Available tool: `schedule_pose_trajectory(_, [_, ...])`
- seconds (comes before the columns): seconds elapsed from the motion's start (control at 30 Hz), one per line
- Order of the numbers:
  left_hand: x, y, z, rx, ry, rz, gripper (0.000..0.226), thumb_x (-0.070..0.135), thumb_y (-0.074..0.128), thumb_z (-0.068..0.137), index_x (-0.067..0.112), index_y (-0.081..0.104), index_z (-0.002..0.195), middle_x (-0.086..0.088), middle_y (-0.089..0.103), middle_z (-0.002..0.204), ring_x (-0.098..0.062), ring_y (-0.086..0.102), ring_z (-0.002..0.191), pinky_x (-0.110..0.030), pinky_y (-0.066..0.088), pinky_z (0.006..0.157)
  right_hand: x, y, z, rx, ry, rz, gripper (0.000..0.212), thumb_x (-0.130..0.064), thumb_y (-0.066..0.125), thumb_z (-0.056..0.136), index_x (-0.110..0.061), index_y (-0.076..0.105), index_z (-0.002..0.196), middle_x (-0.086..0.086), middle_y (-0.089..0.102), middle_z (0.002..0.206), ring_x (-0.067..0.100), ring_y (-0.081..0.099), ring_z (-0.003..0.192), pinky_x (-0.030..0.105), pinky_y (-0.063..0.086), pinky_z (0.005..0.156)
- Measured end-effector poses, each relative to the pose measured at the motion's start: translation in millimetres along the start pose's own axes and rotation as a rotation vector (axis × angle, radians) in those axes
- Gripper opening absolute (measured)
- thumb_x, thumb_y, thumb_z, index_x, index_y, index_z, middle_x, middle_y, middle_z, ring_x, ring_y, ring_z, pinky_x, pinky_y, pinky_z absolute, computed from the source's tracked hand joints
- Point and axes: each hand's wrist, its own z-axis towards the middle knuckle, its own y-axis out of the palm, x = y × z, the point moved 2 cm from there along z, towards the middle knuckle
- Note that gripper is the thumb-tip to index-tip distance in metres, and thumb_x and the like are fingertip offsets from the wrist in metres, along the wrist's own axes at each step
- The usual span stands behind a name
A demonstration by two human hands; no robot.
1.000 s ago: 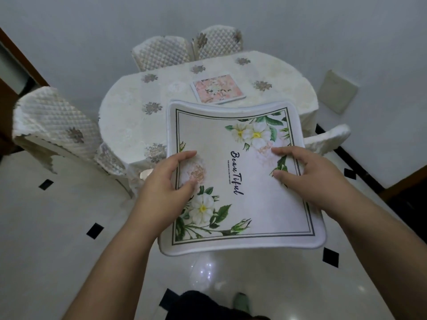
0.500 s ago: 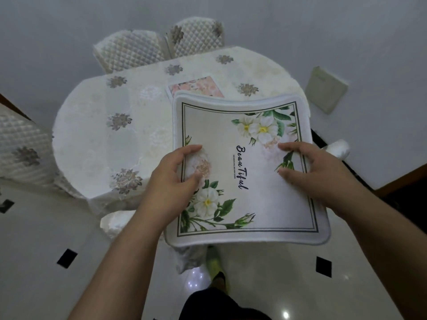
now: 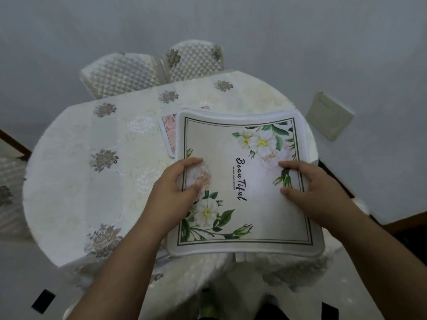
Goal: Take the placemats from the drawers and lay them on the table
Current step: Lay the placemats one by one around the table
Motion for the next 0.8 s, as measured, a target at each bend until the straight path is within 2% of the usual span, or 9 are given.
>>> schedule_pose_trajectory(0.17, [2.8,10.2,43.5,0.045,-0.082,-0.014,0.048,0.017,0.072,0.09,0.049,0.062,0.125,0.02,0.055,0.139,-0.003,0.051,0.13,-0.037,0.044,0.113,3.5,0.3,69.8,-0.05,-0.039,0.022,0.052,-0.019,0.074,0.086,-0.042,0.059,0.131,-0.006,0.051,0.133,0.01,0.051,0.112,0.027,0.041,0.098])
schedule_pose_trajectory(0.23, [7.6,15.6,53.8,0.079,-0.117,-0.022,0.05,0.016,0.071,0.09,0.049,0.061,0.126,0.02,0.055,0.139,-0.005,0.053,0.129,-0.04,0.046,0.111,4.0,0.0,96.1,-0.088,-0.059,0.031,0.054,-0.017,0.071,0.086,-0.041,0.058,0.132,-0.005,0.05,0.136,0.012,0.051,0.115,0.029,0.043,0.1])
schedule_pose_trajectory(0.33, [18.1,21.8,63.6,0.135,-0.197,-0.076,0.061,0.005,0.063,0.087,0.052,0.06,0.125,0.014,0.055,0.139,-0.008,0.064,0.111,-0.045,0.057,0.097,1.2,-3.4,134.2,-0.179,-0.116,0.026,0.057,-0.015,0.068,0.084,-0.041,0.058,0.133,-0.004,0.049,0.138,0.014,0.051,0.118,0.032,0.044,0.104])
schedule_pose_trajectory(0.4, [23.9,26.1,69.7,0.164,-0.263,-0.139,0.066,0.001,0.059,0.084,0.054,0.06,0.123,0.01,0.057,0.135,-0.017,0.07,0.097,-0.05,0.061,0.085,-2.3,-7.5,161.2,-0.225,-0.169,0.013,0.058,-0.013,0.067,0.083,-0.041,0.057,0.133,-0.003,0.049,0.139,0.012,0.051,0.115,0.029,0.042,0.101])
schedule_pose_trajectory(0.47, [27.5,30.5,80.8,0.19,-0.283,-0.167,0.068,0.002,0.059,0.082,0.055,0.059,0.123,0.008,0.057,0.133,-0.023,0.069,0.099,-0.048,0.062,0.084,-6.6,-11.1,190.0,-0.245,-0.215,0.016,0.059,-0.012,0.066,0.081,-0.04,0.058,0.133,-0.003,0.048,0.139,0.011,0.05,0.11,0.027,0.043,0.097])
schedule_pose_trajectory(0.53, [26.4,35.6,92.3,0.224,-0.296,-0.179,0.07,-0.001,0.059,0.082,0.054,0.059,0.125,0.008,0.057,0.133,-0.019,0.068,0.099,-0.045,0.062,0.084,-8.2,-9.6,215.7,-0.261,-0.249,0.022,0.059,-0.011,0.066,0.081,-0.04,0.058,0.131,-0.002,0.048,0.137,0.012,0.051,0.112,0.028,0.043,0.096])
schedule_pose_trajectory(0.63, [13.4,41.6,106.6,0.296,-0.352,-0.205,0.075,-0.008,0.058,0.082,0.051,0.06,0.127,0.006,0.063,0.124,-0.019,0.07,0.082,-0.045,0.064,0.076,-3.6,2.5,244.8,-0.295,-0.271,0.038,0.057,-0.007,0.065,0.08,-0.04,0.058,0.127,-0.002,0.048,0.136,0.013,0.049,0.115,0.027,0.042,0.092])
schedule_pose_trajectory(0.7, [0.0,41.3,119.2,0.365,-0.379,-0.257,0.074,-0.011,0.061,0.082,0.051,0.062,0.123,0.004,0.067,0.119,-0.024,0.071,0.088,-0.05,0.063,0.078,-0.6,13.2,263.7,-0.312,-0.279,0.029,0.057,-0.005,0.064,0.081,-0.039,0.058,0.126,-0.003,0.047,0.134,0.011,0.047,0.111,0.025,0.04,0.089])
schedule_pose_trajectory(0.8, [-29.5,39.1,147.7,0.421,-0.395,-0.293,0.069,-0.011,0.065,0.083,0.046,0.064,0.122,0.005,0.068,0.121,-0.02,0.072,0.097,-0.046,0.064,0.077,1.3,34.3,297.6,-0.306,-0.288,0.007,0.055,-0.004,0.063,0.082,-0.034,0.058,0.128,-0.005,0.044,0.127,0.011,0.047,0.108,0.024,0.039,0.089])
